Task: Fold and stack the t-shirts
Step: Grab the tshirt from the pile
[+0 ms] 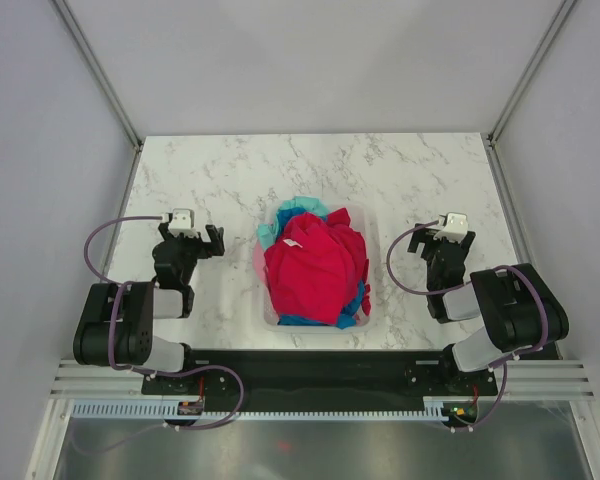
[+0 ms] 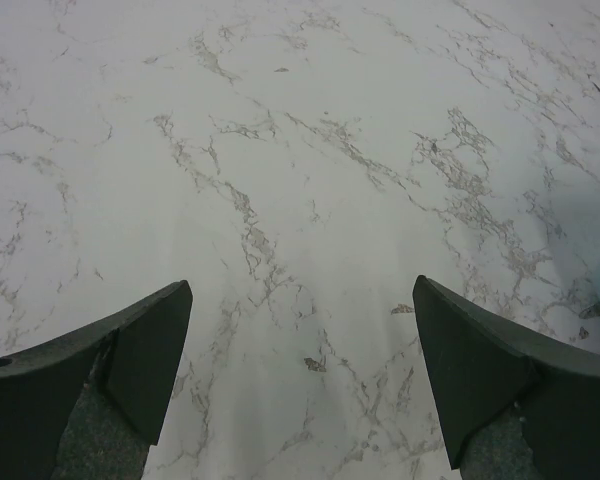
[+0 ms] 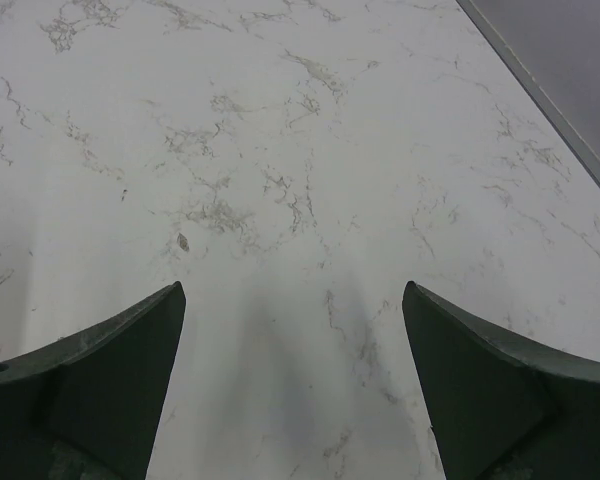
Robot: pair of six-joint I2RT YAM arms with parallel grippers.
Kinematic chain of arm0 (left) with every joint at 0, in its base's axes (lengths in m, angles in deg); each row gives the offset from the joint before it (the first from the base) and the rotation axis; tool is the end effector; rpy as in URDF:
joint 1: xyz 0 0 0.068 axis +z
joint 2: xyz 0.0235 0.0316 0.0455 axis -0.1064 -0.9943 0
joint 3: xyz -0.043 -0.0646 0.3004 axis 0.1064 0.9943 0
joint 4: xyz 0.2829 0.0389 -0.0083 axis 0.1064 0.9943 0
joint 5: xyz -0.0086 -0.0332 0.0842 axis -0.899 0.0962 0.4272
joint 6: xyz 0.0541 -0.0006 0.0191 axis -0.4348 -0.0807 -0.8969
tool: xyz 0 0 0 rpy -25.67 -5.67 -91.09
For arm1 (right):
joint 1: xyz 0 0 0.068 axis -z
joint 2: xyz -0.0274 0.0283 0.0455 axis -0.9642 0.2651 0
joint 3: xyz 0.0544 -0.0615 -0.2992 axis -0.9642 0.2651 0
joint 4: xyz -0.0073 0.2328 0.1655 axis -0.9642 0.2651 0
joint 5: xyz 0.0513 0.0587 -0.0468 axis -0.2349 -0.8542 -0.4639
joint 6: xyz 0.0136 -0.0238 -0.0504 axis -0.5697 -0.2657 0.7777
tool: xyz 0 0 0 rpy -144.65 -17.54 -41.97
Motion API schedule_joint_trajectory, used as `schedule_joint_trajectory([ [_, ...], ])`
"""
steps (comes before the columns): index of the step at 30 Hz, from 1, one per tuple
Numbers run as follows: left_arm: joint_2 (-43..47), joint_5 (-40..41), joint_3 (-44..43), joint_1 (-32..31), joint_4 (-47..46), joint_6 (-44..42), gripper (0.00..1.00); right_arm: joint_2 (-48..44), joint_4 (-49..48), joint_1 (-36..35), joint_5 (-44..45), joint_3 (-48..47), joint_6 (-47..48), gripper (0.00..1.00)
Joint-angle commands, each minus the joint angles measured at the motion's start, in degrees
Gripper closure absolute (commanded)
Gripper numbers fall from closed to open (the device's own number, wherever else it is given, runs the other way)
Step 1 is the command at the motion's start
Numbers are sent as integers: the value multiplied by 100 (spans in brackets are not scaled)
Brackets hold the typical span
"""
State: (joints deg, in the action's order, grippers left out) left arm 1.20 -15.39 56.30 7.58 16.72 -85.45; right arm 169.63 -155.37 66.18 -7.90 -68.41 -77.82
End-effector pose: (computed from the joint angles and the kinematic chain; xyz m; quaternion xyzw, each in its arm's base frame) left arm 0.2430 0.0005 0.1669 0.0212 0.7488 -0.0588 0.6598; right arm 0.2397 0.0211 0.1494 0.0732 0.7493 -0.0789 0.6535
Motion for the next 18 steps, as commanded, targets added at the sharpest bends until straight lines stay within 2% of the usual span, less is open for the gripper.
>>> schedule_joint_trajectory([
  [1,-18,-58,-6,-16,-241,-176,0,-36,-259,10,-93,-112,29,2],
  [9,-9,-58,-14,-16,-241,-176,0,-18,-155,62,-181,-191,-24,2],
  [11,-18,-58,-6,-16,-232,-176,0,-333,-32,10,168,-156,-59,2],
  [12,-9,-58,-14,-16,-240,-176,0,-1048,421,-60,205,-209,19,2],
  [13,-9,-67,-6,-16,-241,-176,0,-1482,1836,-121,214,-609,-23,2],
  [15,-18,-58,-14,-16,-240,-176,0,-2552,3669,-166,4,-1348,-417,2],
  [16,-9,-67,-6,-16,-232,-176,0,-2776,5201,-157,-206,-2222,-759,2],
  [17,-9,-58,-6,-16,-240,-176,0,-2917,5686,-148,-399,-2561,-927,2],
  [18,-9,-58,-14,-16,-241,-176,1,-3119,6056,-157,-105,-2808,-1199,2],
])
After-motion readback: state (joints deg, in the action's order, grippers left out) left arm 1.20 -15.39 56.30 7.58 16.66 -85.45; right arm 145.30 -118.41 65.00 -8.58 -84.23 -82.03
